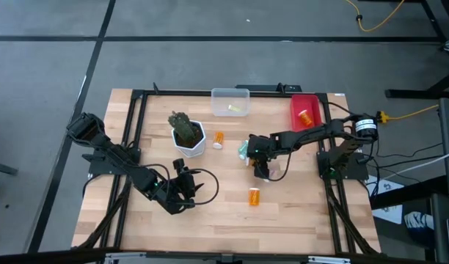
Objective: Pick and place medicine bottles into bin by pill shape (circle, oval)
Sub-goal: Put the large orange pill bottle into the red bin
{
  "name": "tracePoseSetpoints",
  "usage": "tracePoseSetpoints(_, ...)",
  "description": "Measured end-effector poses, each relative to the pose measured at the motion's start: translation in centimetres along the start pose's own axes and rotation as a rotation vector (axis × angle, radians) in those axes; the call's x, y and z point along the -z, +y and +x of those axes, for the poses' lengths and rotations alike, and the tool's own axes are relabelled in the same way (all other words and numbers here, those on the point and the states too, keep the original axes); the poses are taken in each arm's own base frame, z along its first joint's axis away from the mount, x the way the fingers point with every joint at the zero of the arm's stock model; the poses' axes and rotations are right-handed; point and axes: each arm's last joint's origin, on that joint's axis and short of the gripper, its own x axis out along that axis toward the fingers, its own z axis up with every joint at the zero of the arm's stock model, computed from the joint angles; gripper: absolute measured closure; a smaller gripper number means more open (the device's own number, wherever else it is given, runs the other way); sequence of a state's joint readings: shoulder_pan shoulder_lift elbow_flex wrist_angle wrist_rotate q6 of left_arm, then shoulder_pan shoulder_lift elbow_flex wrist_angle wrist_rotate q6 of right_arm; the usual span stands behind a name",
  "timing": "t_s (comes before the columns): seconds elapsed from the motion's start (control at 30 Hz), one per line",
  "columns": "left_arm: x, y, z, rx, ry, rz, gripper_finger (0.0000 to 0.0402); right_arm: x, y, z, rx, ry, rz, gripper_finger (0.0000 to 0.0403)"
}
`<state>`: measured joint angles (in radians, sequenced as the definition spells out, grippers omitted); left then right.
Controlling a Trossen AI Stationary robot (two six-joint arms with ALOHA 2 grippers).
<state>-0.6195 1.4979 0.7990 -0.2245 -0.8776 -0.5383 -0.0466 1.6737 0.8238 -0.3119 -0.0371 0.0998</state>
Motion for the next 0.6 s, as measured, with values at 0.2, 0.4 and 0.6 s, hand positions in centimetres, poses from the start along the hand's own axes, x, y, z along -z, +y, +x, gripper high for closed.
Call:
tracePoseSetpoints(0.2,0.0,0.0,0.0,0.000,0.000,0.000,0.0191,0.0,0.0,-0.2,0.031,0.023,-0.053,0.0228)
tracePoseSetpoints(0.4,0.0,0.0,0.0,-0.001,0.001,0.003,0.0191,-1.5,-0.2,-2.2,0.201,0.123,-0.064,0.0229)
tracePoseSetpoints(0.6,0.0,0.0,0.0,-0.001,0.001,0.003,0.0191,-3.6,-0.3,-5.1,0.338,0.193,-0.086,0.0229)
